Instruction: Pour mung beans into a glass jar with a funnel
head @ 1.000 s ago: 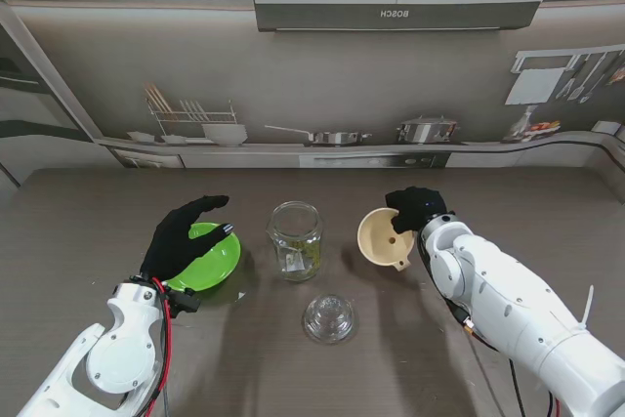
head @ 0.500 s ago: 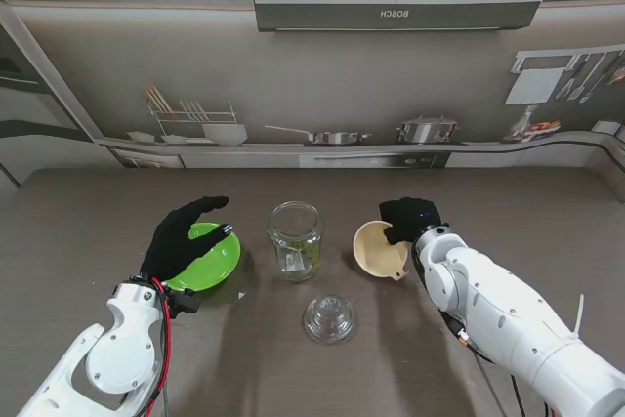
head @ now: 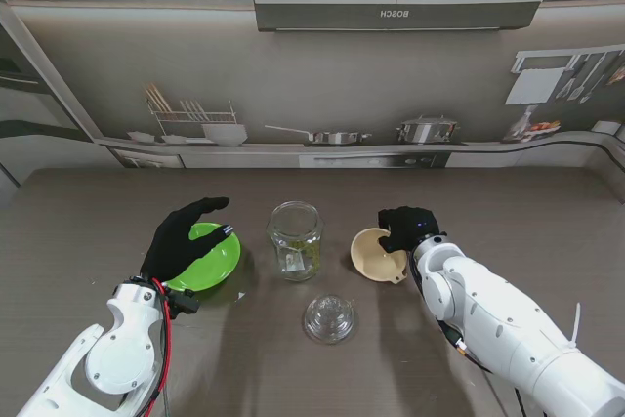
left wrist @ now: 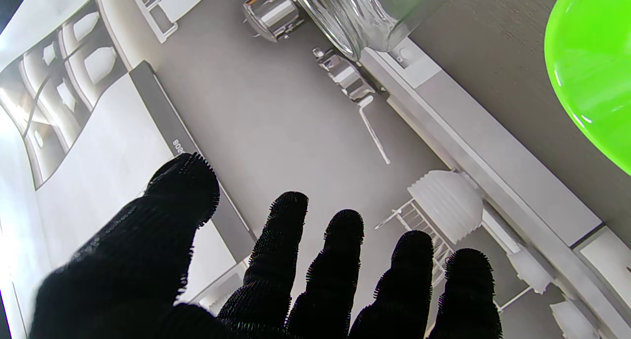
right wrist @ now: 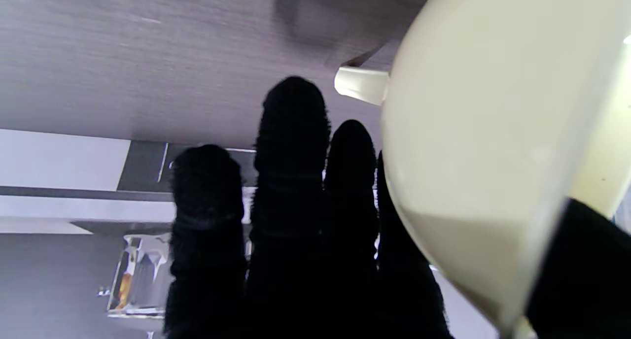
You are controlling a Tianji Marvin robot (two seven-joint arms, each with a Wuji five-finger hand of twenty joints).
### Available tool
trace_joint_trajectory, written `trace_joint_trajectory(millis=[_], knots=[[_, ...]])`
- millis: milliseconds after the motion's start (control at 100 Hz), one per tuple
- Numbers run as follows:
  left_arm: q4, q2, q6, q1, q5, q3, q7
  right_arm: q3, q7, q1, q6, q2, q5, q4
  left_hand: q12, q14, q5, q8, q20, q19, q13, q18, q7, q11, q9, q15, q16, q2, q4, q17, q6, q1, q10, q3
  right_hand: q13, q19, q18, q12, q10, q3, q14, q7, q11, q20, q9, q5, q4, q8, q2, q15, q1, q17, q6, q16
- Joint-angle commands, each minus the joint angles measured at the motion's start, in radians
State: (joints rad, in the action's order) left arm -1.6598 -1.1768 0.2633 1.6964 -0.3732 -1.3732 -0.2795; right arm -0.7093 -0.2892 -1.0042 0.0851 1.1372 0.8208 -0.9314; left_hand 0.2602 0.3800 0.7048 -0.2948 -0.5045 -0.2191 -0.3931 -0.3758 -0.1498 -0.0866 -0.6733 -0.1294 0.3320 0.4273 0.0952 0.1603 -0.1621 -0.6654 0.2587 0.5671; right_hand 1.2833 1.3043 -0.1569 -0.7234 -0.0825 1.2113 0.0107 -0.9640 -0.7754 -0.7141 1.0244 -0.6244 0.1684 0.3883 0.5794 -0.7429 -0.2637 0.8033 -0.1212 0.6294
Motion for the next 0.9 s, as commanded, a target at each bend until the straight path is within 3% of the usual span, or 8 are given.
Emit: trace_joint_trajectory(millis=[0, 180, 320, 500, 580, 700, 890], knots=[[-0.003, -0.001, -0.003, 0.004, 0.003, -0.001, 0.019, 0.000, 0.024, -0.007, 0.005, -0.002, 0.010, -0.014, -0.001, -0.021, 0.004, -0.003, 0.010, 0.037, -0.015, 0.038, 0.000, -0.002, -0.028, 0.010, -0.009, -0.021, -0.036, -0.013, 0.018, -0.020, -0.007, -0.018, 0.007, -0.013, -0.052, 0.020, 0.020, -0.028, -0.030, 0.039, 0.008, 0.011, -0.045, 0.032, -0.079, 0.075, -0.032, 0.029, 0.049, -0.019, 0.020, -0.013], [-0.002, -0.001, -0.003, 0.004, 0.002, -0.002, 0.019, -0.013, 0.052, -0.017, 0.019, -0.013, 0.030, -0.041, 0.000, -0.019, 0.003, -0.003, 0.011, 0.038, -0.015, 0.037, 0.000, -0.002, -0.028, 0.010, -0.009, -0.022, -0.036, -0.013, 0.018, -0.021, -0.007, -0.019, -0.077, -0.064, -0.073, 0.062, 0.049, -0.112, -0.069, 0.113, 0.064, 0.019, -0.204, 0.150, -0.068, 0.097, -0.011, 0.127, 0.094, -0.078, 0.030, -0.050], [-0.002, -0.001, -0.003, 0.004, 0.002, -0.002, 0.020, -0.025, 0.080, -0.023, 0.026, -0.022, 0.049, -0.064, 0.000, -0.021, 0.002, -0.003, 0.011, 0.037, -0.015, 0.037, 0.000, -0.002, -0.030, 0.010, -0.009, -0.021, -0.036, -0.013, 0.019, -0.020, -0.008, -0.021, -0.155, -0.116, -0.094, 0.141, 0.080, -0.174, -0.107, 0.158, 0.110, 0.020, -0.351, 0.268, -0.070, 0.097, -0.001, 0.207, 0.113, -0.131, 0.059, -0.093], [-0.002, 0.000, -0.003, 0.004, 0.000, -0.002, 0.023, -0.049, 0.098, -0.031, 0.027, -0.029, 0.063, -0.086, 0.000, -0.020, 0.001, -0.003, 0.011, 0.037, -0.015, 0.037, 0.000, -0.002, -0.030, 0.010, -0.008, -0.023, -0.036, -0.013, 0.022, -0.018, -0.008, -0.023, -0.331, -0.209, -0.147, 0.260, 0.124, -0.266, -0.205, 0.215, 0.179, 0.031, -0.548, 0.410, -0.071, 0.072, -0.015, 0.354, 0.143, -0.216, 0.095, -0.188], [-0.002, 0.000, -0.003, 0.005, -0.001, -0.003, 0.024, -0.069, 0.112, -0.039, 0.029, -0.033, 0.069, -0.105, 0.000, -0.019, 0.001, -0.003, 0.011, 0.037, -0.015, 0.038, 0.000, -0.002, -0.029, 0.010, -0.008, -0.023, -0.036, -0.013, 0.021, -0.018, -0.007, -0.024, -0.411, -0.266, -0.174, 0.293, 0.133, -0.349, -0.233, 0.229, 0.182, 0.046, -0.606, 0.441, -0.078, 0.064, -0.060, 0.407, 0.150, -0.259, 0.111, -0.234], [-0.003, 0.000, -0.004, 0.007, -0.002, -0.005, 0.023, -0.124, 0.130, -0.068, 0.031, -0.037, 0.078, -0.157, 0.000, -0.020, -0.002, -0.003, 0.010, 0.036, -0.015, 0.038, 0.002, -0.002, -0.029, 0.010, -0.009, -0.023, -0.037, -0.013, 0.021, -0.019, -0.008, -0.025, -0.510, -0.335, -0.194, 0.307, 0.131, -0.497, -0.232, 0.247, 0.186, 0.065, -0.649, 0.463, -0.110, 0.059, -0.148, 0.444, 0.187, -0.333, 0.106, -0.264], [-0.004, 0.000, -0.002, 0.008, -0.004, -0.006, 0.021, -0.234, 0.161, -0.165, 0.029, -0.045, 0.102, -0.301, 0.000, -0.021, -0.002, -0.003, 0.010, 0.036, -0.014, 0.037, 0.001, -0.001, -0.027, 0.011, -0.008, -0.024, -0.037, -0.013, 0.022, -0.019, -0.009, -0.028, -0.567, -0.380, -0.181, 0.308, 0.126, -0.453, -0.216, 0.281, 0.201, 0.072, -0.661, 0.434, -0.123, 0.059, -0.125, 0.456, 0.243, -0.384, 0.071, -0.276]])
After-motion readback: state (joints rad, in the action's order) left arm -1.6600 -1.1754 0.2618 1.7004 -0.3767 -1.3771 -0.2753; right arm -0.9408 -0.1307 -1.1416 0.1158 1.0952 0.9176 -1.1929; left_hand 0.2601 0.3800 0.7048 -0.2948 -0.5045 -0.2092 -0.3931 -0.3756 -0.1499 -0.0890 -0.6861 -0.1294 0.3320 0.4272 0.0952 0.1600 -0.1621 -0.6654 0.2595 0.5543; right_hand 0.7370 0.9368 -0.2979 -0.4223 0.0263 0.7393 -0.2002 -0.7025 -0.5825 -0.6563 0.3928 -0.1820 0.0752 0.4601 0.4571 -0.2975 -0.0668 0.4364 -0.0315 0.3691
